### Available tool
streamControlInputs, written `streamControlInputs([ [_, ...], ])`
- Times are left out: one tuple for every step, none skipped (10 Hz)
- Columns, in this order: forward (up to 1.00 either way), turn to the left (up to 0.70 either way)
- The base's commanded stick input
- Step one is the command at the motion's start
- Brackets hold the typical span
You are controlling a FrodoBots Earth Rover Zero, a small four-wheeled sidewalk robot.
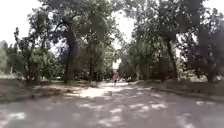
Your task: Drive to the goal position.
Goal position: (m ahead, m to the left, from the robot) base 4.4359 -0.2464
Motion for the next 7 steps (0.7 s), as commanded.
streamControlInputs([
  [0.7,-0.11],
  [0.7,0.0],
  [0.7,0.0],
  [0.7,0.0],
  [0.7,0.0],
  [0.7,0.0],
  [0.7,0.0],
])
